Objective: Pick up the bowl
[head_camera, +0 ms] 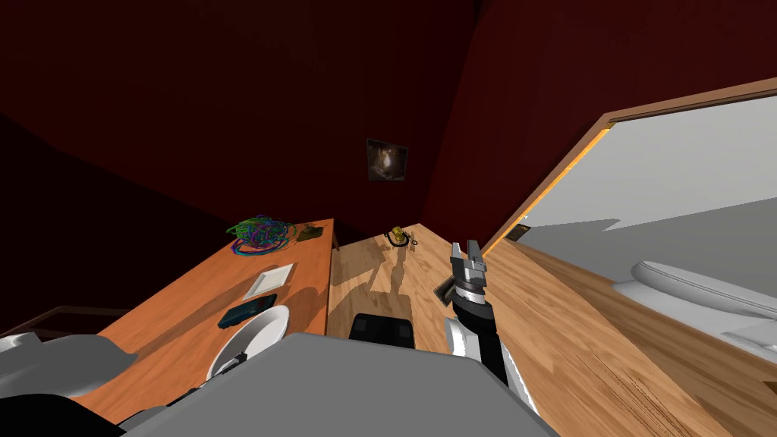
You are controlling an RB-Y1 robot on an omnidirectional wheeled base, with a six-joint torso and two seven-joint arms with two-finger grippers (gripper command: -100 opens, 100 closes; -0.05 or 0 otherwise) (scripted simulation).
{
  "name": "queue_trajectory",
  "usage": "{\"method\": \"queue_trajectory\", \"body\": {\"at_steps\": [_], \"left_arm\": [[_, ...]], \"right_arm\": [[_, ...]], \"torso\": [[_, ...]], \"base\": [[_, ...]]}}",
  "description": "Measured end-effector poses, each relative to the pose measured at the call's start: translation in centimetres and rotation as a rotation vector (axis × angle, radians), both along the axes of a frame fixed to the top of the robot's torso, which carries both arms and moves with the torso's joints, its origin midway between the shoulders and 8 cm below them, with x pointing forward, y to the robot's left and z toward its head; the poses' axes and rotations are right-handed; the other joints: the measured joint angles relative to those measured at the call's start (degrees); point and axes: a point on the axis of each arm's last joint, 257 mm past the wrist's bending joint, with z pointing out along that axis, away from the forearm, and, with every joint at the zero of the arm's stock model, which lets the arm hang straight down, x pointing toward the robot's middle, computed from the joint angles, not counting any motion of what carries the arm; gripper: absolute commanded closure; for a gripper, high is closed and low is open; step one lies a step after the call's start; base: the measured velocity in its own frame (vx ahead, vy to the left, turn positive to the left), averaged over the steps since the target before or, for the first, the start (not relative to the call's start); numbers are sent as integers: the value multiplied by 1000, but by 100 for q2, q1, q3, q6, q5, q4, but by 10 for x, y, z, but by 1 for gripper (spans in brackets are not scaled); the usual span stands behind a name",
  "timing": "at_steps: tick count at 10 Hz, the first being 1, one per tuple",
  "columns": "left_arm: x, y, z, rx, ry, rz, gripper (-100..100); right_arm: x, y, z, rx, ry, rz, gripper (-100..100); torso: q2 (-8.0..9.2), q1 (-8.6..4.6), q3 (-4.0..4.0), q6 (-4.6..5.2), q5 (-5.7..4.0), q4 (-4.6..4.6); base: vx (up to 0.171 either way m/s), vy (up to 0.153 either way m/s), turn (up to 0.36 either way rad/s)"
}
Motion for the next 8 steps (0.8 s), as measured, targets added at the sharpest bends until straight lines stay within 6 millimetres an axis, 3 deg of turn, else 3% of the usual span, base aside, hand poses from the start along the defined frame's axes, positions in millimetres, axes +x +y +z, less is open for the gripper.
{"method": "queue_trajectory", "body": {"at_steps": [1, 2, 4, 8], "left_arm": [[0, 0, 0, 0, 0, 0, 0], [0, 0, 0, -1, 0, 0, 100], [7, 4, 3, 10, 12, -3, 100], [14, 7, 6, 4, 14, 39, 100]], "right_arm": [[0, 0, 0, 0, 0, 0, 0], [0, 0, 0, 0, 0, 0, 0], [0, 0, 0, 0, 0, 0, 0], [0, 0, 0, 0, 0, 0, 0]], "torso": [[1, -2, 1, 0, -2, 1], [1, -3, 1, 0, -3, 1], [49, -2, 28, 10, -5, 12], [26, -8, 16, 3, -12, 7]], "base": [[0, 0, 0], [-74, -4, -149], [-145, 3, -194], [-66, 2, -84]]}}
